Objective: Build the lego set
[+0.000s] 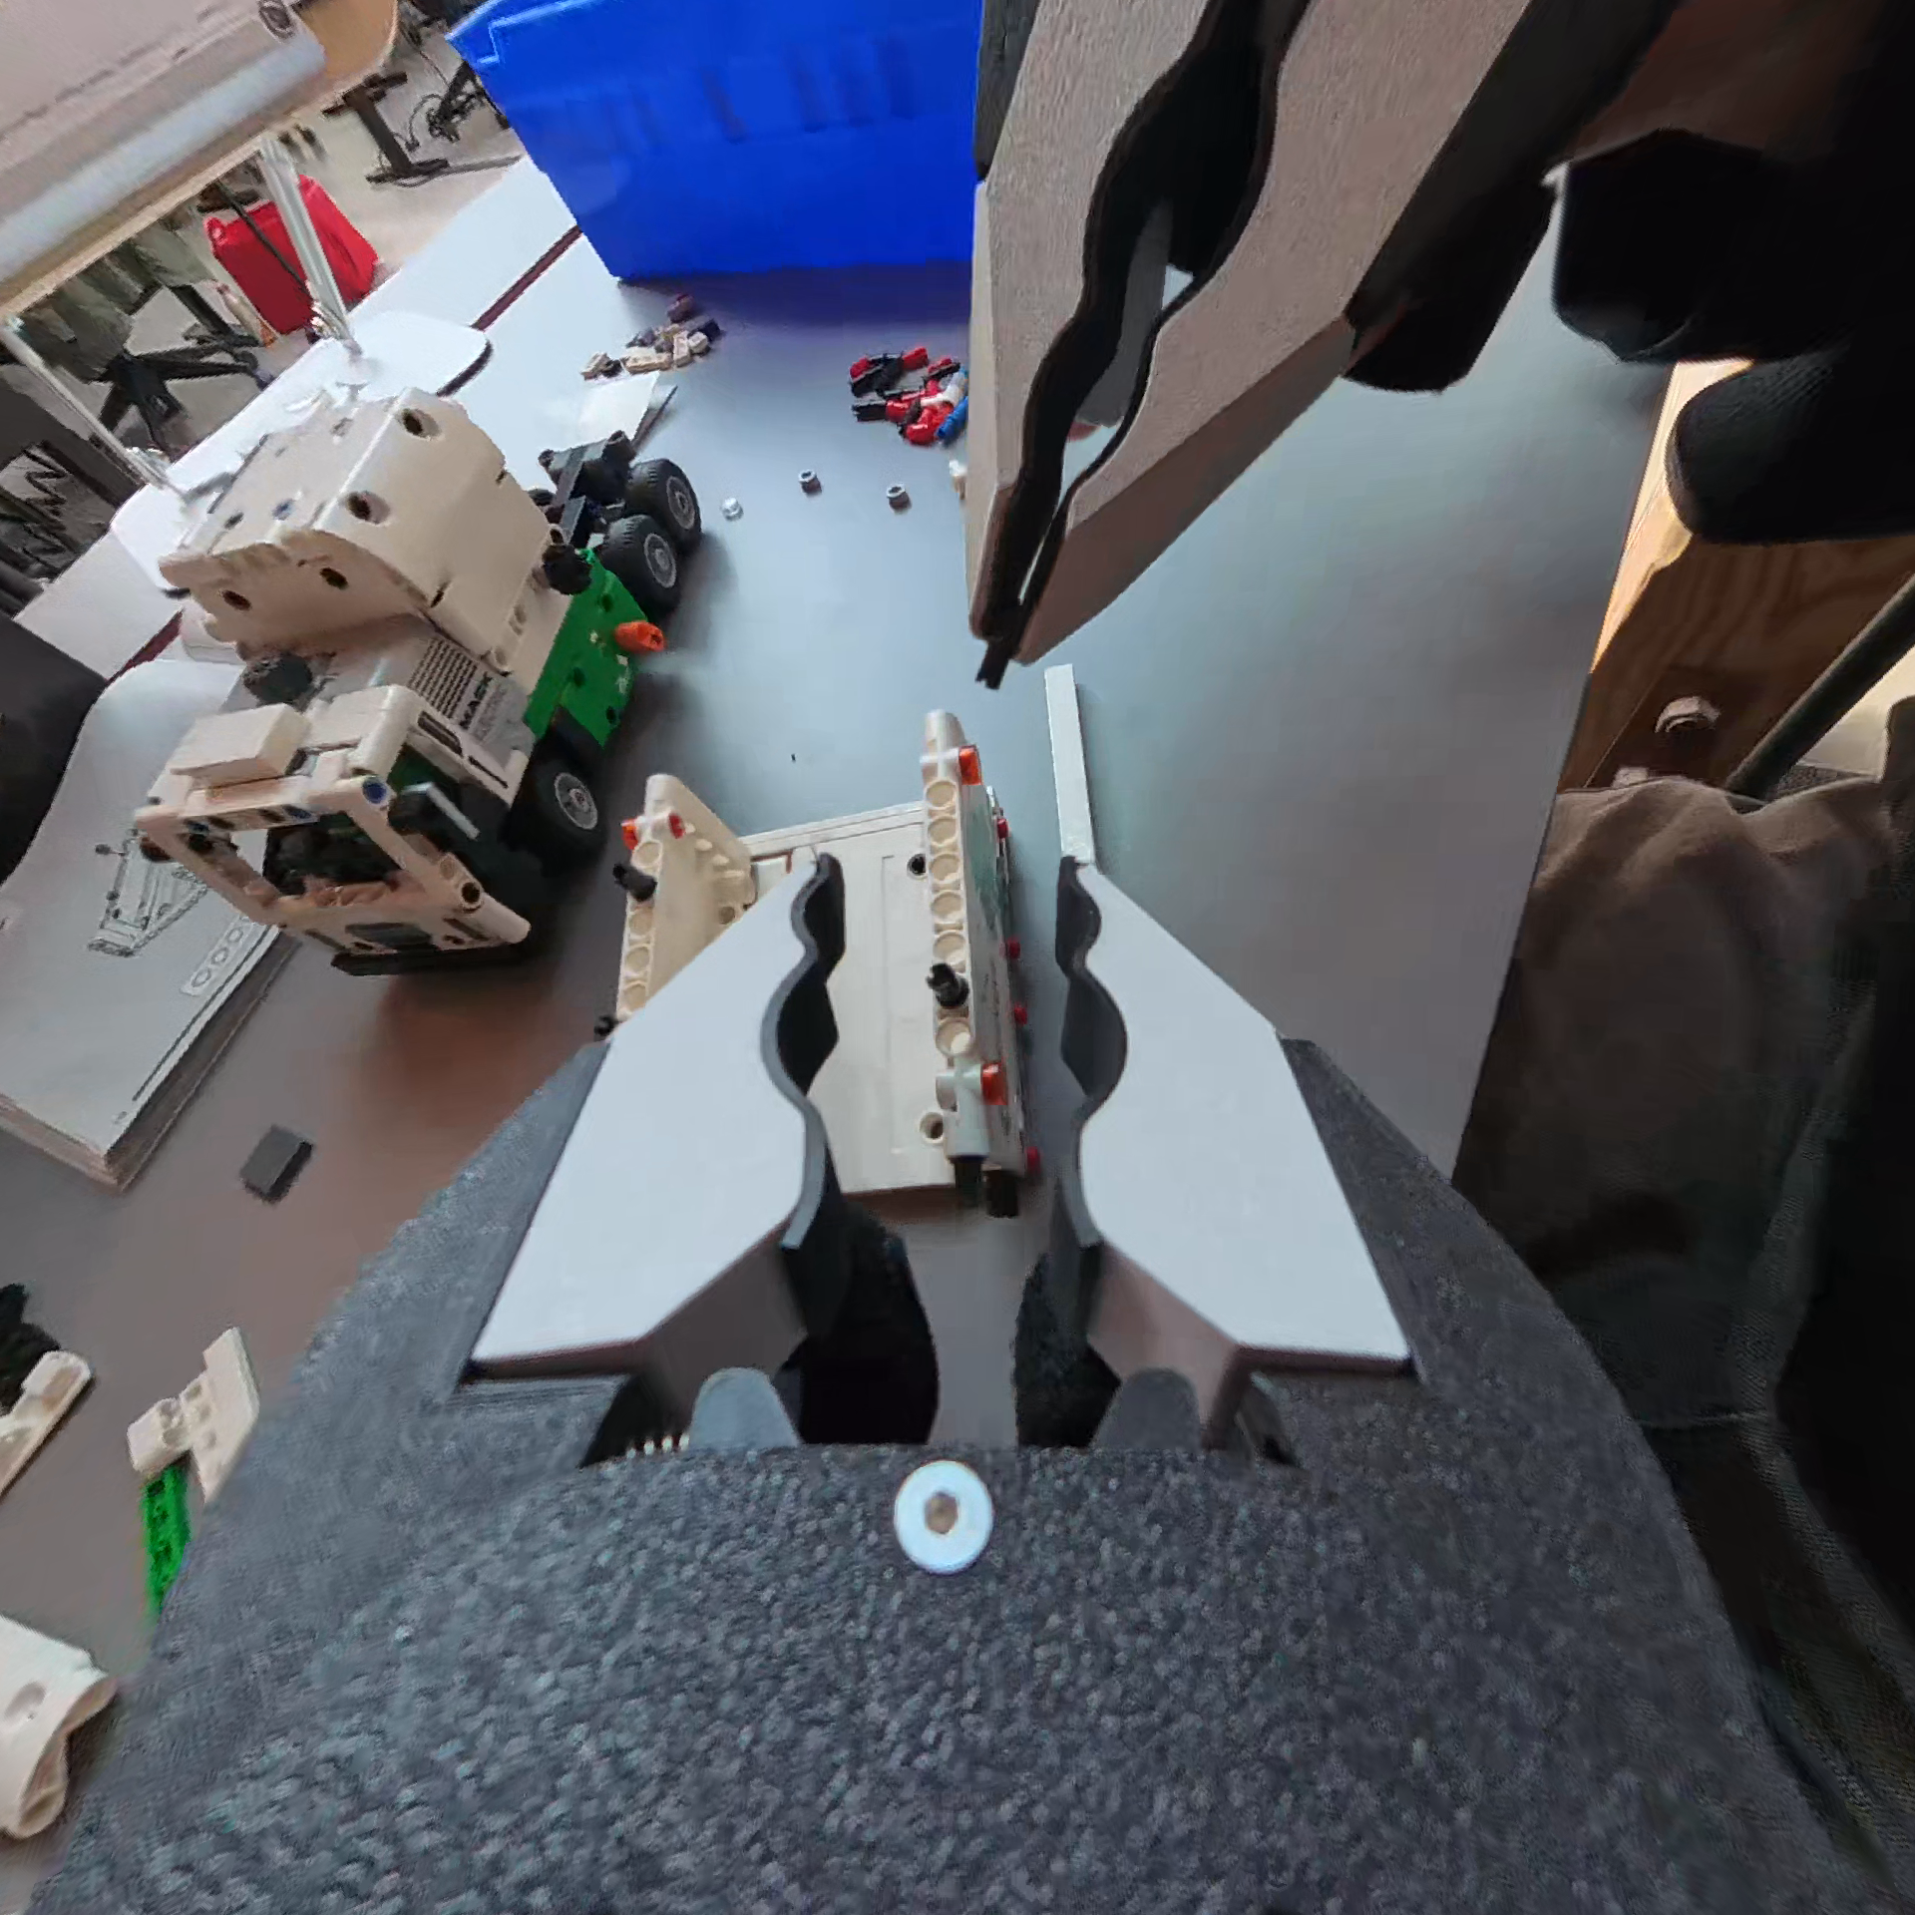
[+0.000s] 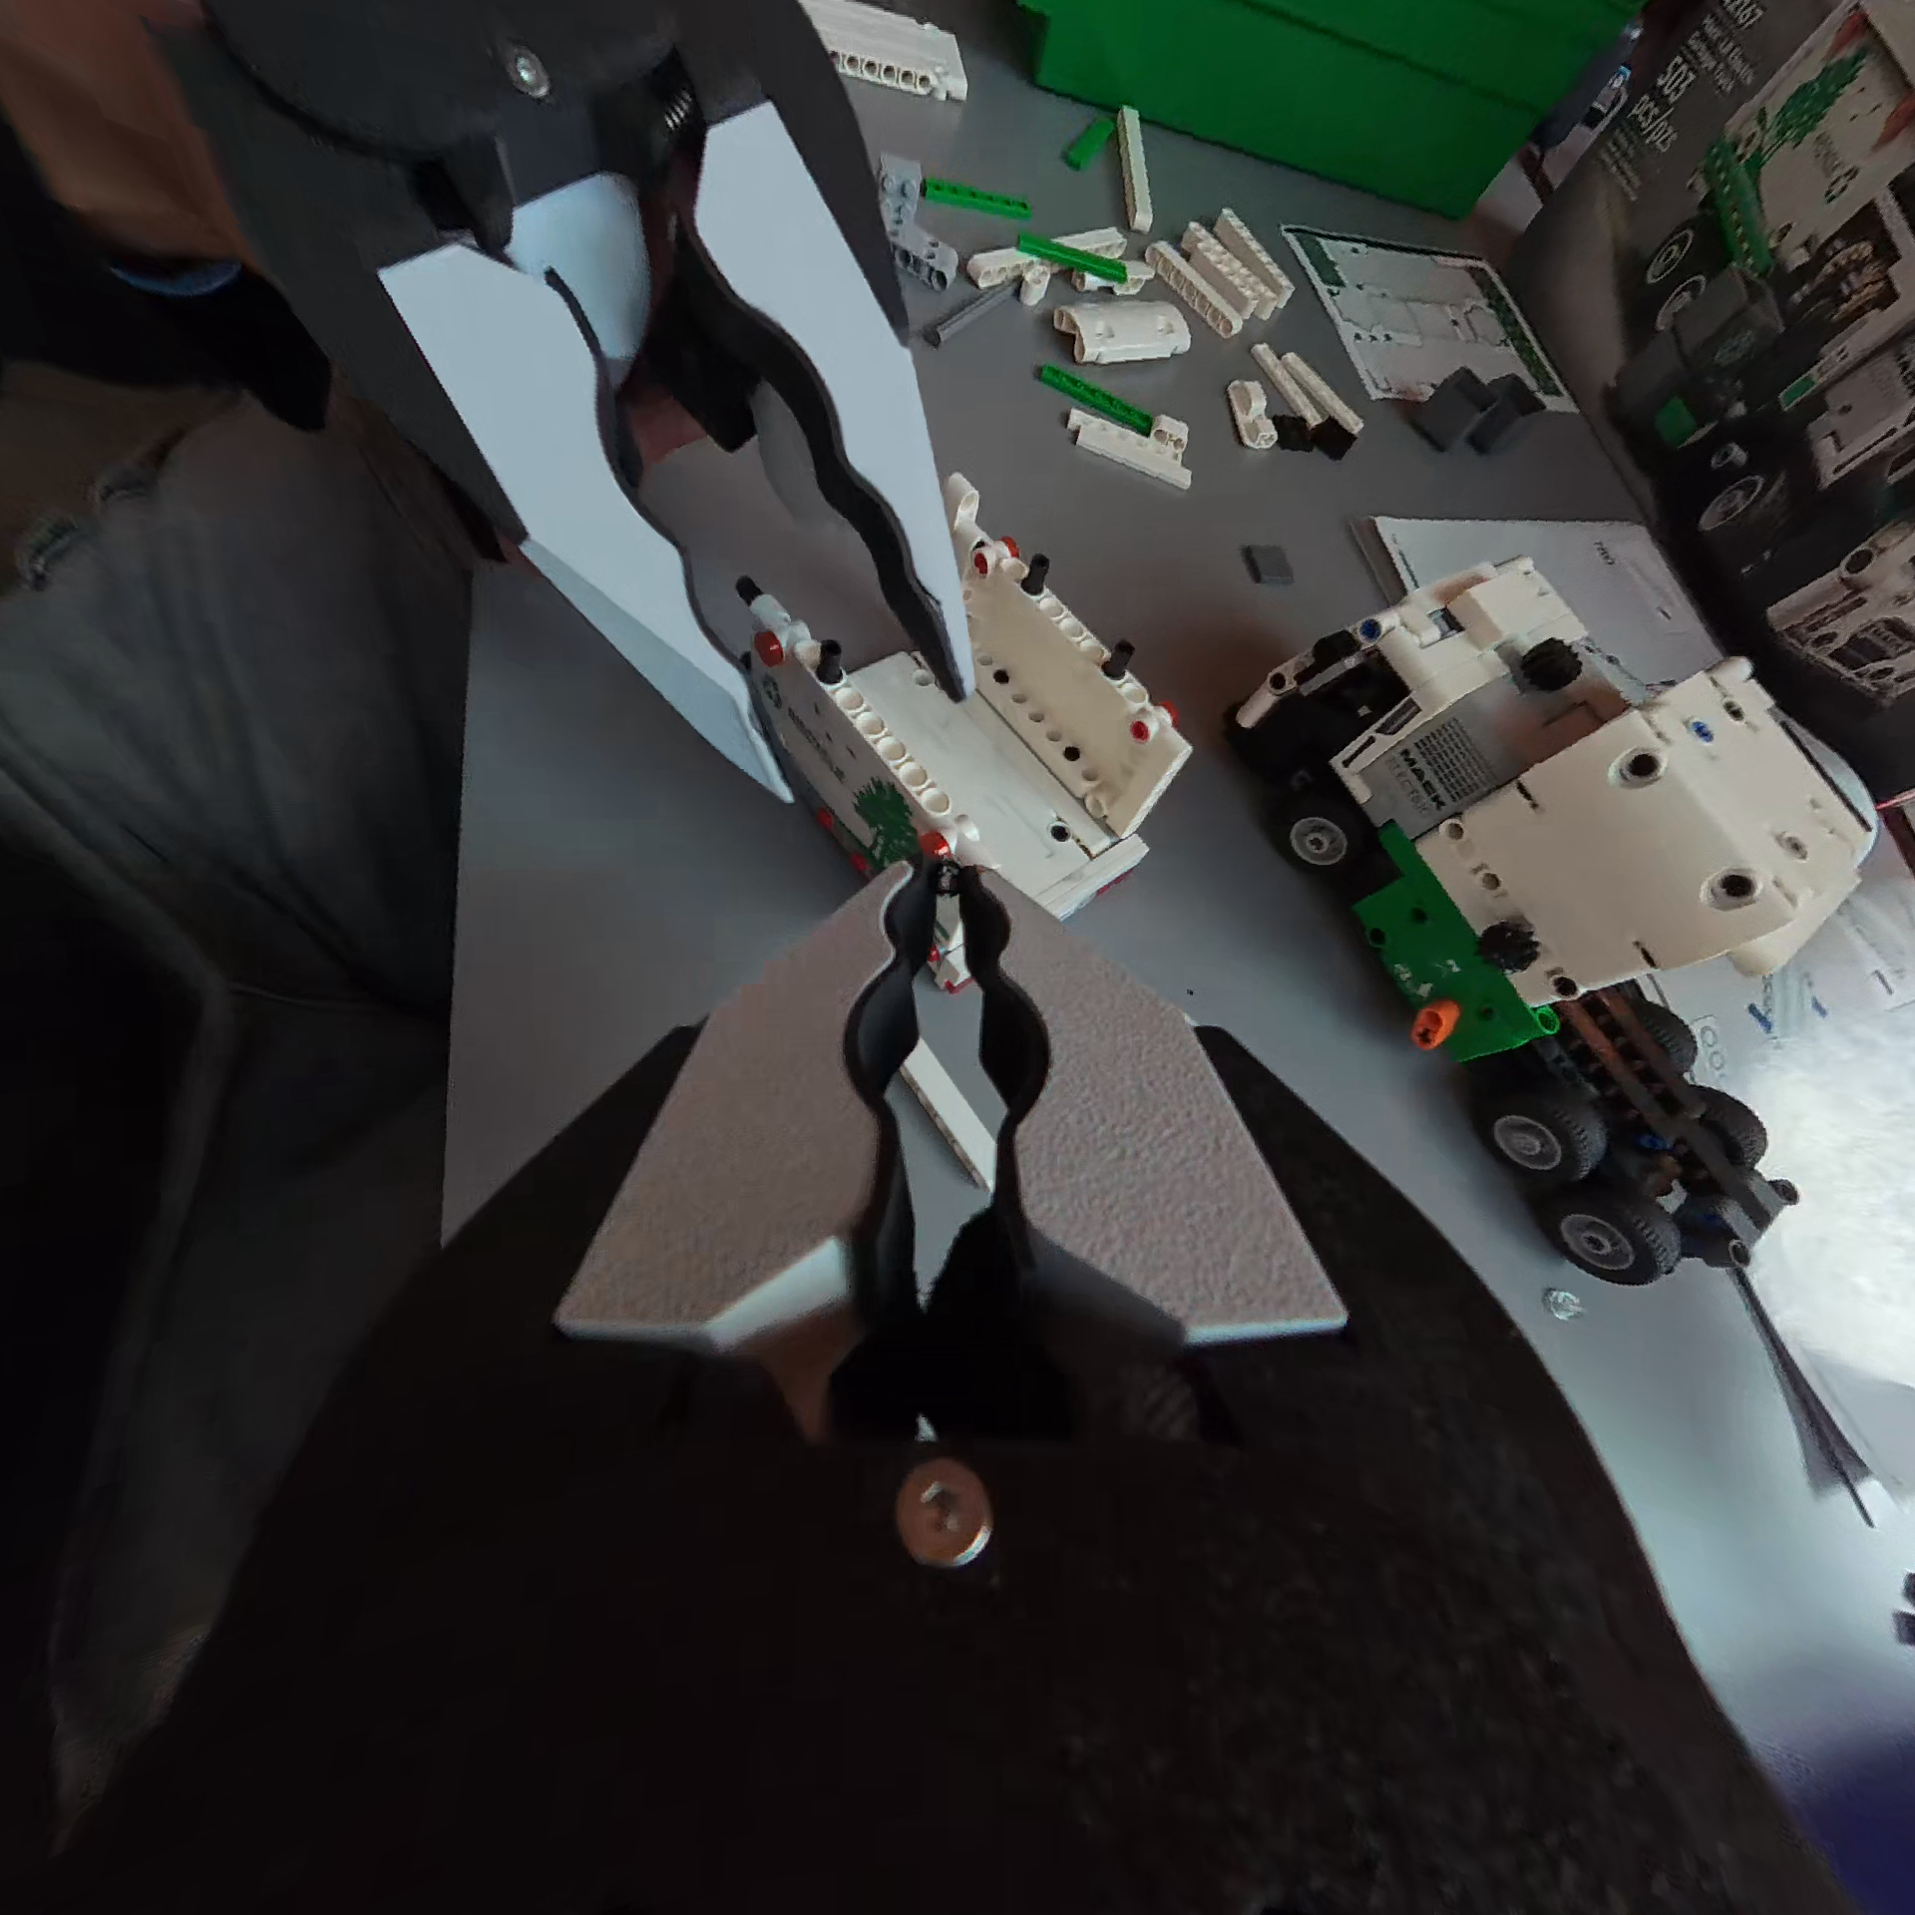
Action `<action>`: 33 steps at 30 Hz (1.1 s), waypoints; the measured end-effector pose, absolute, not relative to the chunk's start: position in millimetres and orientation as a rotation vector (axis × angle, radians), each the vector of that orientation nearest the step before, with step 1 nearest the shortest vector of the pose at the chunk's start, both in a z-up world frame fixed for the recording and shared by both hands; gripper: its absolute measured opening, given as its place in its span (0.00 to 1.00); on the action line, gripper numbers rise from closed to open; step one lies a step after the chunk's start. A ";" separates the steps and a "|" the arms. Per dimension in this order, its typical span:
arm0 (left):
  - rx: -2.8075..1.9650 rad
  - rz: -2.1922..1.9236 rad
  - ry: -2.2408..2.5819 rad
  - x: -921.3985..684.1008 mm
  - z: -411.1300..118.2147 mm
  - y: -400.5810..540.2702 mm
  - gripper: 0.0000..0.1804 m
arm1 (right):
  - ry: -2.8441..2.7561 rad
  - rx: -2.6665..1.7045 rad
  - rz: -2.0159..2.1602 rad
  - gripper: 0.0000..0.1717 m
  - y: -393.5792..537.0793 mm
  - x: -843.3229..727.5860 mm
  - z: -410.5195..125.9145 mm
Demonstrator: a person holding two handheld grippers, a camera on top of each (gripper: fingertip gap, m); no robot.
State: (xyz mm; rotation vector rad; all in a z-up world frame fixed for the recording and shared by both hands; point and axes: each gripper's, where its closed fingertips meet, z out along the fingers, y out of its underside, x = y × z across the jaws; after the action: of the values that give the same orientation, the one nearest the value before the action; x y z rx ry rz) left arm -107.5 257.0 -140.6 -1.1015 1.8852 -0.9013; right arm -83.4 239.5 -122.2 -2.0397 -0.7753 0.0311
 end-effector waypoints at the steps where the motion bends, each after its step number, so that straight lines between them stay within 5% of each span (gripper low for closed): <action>1: -1.102 -0.882 1.907 -104.5 -145.2 258.0 0.22 | -0.780 -2.038 0.039 0.02 239.6 -85.5 -122.1; 11: -1.067 -0.965 1.921 -89.6 -151.2 258.7 0.03 | -0.748 -2.047 0.157 0.02 245.0 -90.8 -119.2; 20: -0.852 -0.443 1.807 -81.9 -154.1 282.5 0.03 | -0.799 -1.974 -0.231 0.02 259.6 -97.5 -120.2; 33: -0.782 -0.336 1.841 -83.5 -162.3 279.1 0.03 | -0.795 -2.017 -0.453 0.02 262.5 -96.5 -140.5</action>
State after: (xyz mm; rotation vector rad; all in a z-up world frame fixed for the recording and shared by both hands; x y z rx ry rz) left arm -83.5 279.1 -162.3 -0.7823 1.8407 -0.3365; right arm -96.5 262.5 -140.5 -2.0171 -0.7953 -0.4531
